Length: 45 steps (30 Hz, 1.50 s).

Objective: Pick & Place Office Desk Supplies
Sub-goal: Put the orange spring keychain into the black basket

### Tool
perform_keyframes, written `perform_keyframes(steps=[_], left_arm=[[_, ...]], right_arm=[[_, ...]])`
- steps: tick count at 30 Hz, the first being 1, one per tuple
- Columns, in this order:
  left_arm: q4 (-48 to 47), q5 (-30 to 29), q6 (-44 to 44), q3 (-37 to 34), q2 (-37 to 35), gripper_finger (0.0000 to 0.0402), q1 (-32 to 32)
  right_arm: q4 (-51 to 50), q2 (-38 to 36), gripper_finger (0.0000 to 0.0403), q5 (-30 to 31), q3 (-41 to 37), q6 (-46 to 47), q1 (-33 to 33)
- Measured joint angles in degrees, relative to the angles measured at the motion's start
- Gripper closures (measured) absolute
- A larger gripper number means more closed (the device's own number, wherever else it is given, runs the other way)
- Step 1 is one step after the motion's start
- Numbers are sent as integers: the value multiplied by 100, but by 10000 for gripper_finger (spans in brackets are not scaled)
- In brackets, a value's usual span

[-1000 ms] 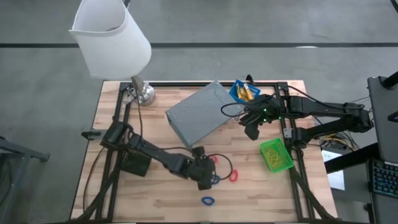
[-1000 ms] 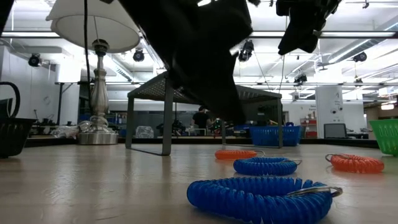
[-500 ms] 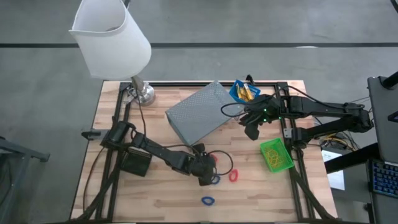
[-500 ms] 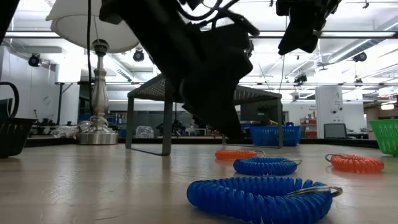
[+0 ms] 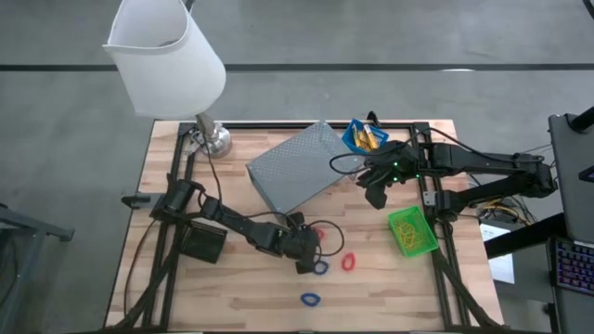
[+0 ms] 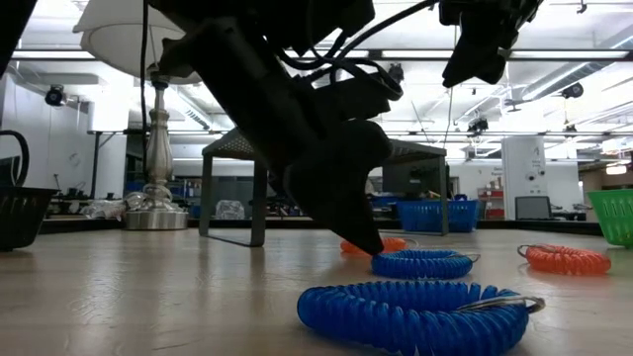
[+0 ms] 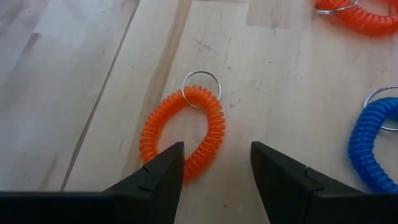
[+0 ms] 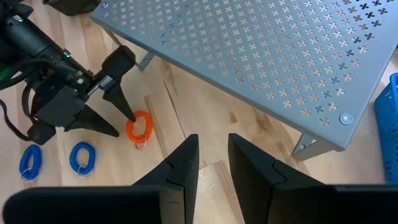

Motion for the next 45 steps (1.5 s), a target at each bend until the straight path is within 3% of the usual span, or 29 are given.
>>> perform_keyframes(steps=[33, 45], left_arm=[[298, -83, 726, 13, -13, 229, 108], [239, 520, 236, 13, -15, 229, 325]], right_arm=[[-2, 1, 319, -1, 0, -1, 4], [0, 2, 319, -1, 0, 0, 4]])
